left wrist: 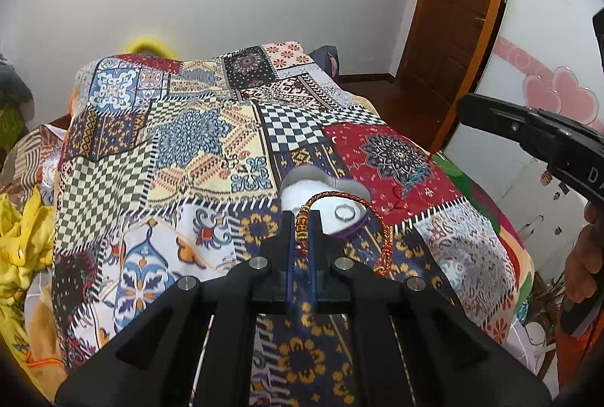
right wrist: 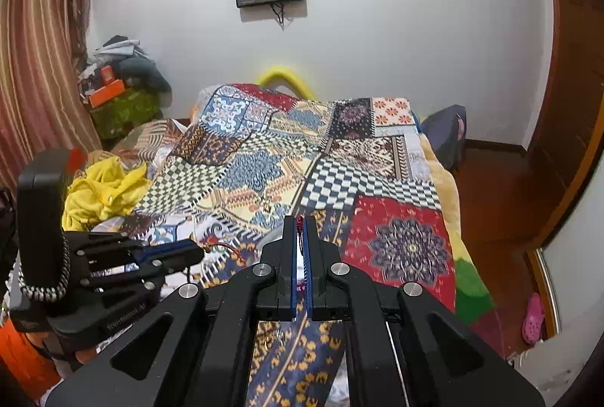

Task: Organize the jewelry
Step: 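Lower both held red pieces into the heart tin and open both tools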

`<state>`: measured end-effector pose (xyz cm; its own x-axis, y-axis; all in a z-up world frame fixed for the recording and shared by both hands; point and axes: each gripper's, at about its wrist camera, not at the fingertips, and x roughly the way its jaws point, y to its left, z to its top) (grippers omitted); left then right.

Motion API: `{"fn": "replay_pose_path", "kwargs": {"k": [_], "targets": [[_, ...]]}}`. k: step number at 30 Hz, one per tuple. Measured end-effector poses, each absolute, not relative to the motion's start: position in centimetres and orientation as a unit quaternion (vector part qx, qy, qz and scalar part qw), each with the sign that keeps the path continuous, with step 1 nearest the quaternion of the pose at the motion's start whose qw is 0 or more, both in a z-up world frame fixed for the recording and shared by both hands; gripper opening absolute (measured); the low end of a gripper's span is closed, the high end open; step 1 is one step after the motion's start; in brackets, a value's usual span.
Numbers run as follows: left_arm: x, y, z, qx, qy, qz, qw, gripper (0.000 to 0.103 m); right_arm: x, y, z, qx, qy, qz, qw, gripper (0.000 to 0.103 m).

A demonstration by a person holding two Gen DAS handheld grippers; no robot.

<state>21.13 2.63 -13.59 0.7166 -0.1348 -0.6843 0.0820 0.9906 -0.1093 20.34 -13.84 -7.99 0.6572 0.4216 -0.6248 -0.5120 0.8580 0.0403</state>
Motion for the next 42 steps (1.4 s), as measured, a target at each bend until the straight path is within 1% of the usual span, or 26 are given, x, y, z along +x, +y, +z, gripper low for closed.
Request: {"fn": "replay_pose_path", "kwargs": {"k": [14, 19, 33, 42], "targets": [[25.7, 3.6, -16.1, -0.042, 0.397, -0.044, 0.916, 0.004, 23.6, -11.9, -9.4, -0.061, 0.332, 0.291, 0.895, 0.003], [27.2, 3.9, -17.1, -0.056, 0.409, -0.047, 0.91, 0.004, 25.0, -11.4, -11.0, -0.057, 0.36, 0.301, 0.881, 0.003], [30.4, 2.4, -19.7, -0.054, 0.445, -0.073, 0.891, 0.004, 27.6, -11.5, -16.0, -0.07, 0.436, 0.3, 0.845, 0.003], [29.4, 2.7, -18.9, -0.038, 0.443, -0.059, 0.894, 0.006, 27.3, -11.9, -16.9, -0.078, 0.466, 0.299, 0.829, 0.003]]}}
